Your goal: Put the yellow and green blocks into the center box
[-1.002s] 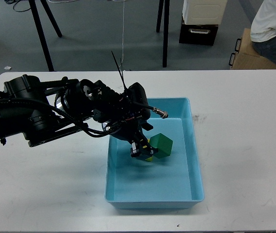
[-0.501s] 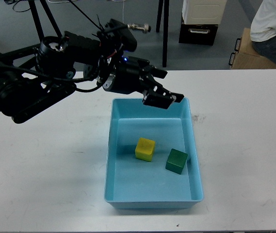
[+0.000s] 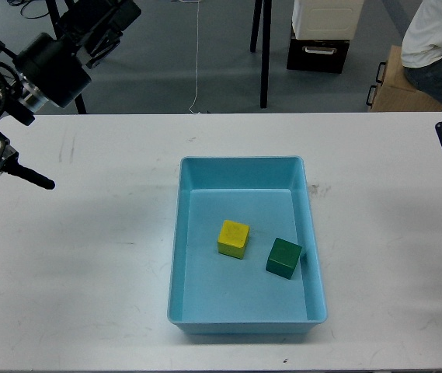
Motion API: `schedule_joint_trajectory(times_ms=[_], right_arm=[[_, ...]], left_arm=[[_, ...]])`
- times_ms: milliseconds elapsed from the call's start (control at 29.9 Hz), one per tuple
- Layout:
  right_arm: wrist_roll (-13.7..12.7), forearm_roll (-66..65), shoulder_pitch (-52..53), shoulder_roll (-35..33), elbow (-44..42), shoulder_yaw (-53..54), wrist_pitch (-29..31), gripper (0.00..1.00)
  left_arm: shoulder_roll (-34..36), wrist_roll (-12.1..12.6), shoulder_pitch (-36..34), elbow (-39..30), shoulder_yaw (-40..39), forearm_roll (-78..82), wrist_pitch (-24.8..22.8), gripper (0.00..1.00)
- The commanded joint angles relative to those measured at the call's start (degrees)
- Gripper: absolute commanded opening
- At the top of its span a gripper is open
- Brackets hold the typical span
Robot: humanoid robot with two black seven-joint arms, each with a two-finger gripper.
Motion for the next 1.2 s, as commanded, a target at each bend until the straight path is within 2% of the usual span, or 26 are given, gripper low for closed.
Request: schedule_joint_trajectory(times_ms=[0,67,134,267,334,568,1169], right_arm=[[-3.5,7.9,1.2,3.1,0.3,-0.7,0.1,0.98],[-5.3,11.1,0.4,5.8,0.6,-0.3,0.2,0.98],[-6.2,15.0,-1.6,7.6,0.9,0.5,0.3,0.98],[-6.7,23.2,-7.5,9.5,1.8,2.6,0.4,0.98],[-6.6,26.5,-11.0,9.7,2.6,3.4,1.1,0.98],[-6.7,32.5,-20.8,13.1,6.5,3.5,6.9,0.98],[-5.8,34.4,-23.2,14.8,6.1,3.3,8.4,0.98]], left_arm=[[-0.4,11.0,7.9,-6.9,0.5,-17.6,7.2,1.0],[-2.5,11.3,11.3,-9.1,0.8,-18.5,12.8,1.0],[-6.8,11.4,14.5,-10.6,0.8,-18.9,15.9,1.0],[-14.5,11.3,19.4,-11.2,-1.1,-20.3,17.3,1.0],[-15.3,11.3,21.9,-11.6,-1.6,-22.7,18.3,1.0],[-15.3,11.1,29.1,-13.1,-0.7,-32.5,17.7,1.0],[-15.3,10.9,31.7,-13.7,2.2,-43.5,17.6,1.0]])
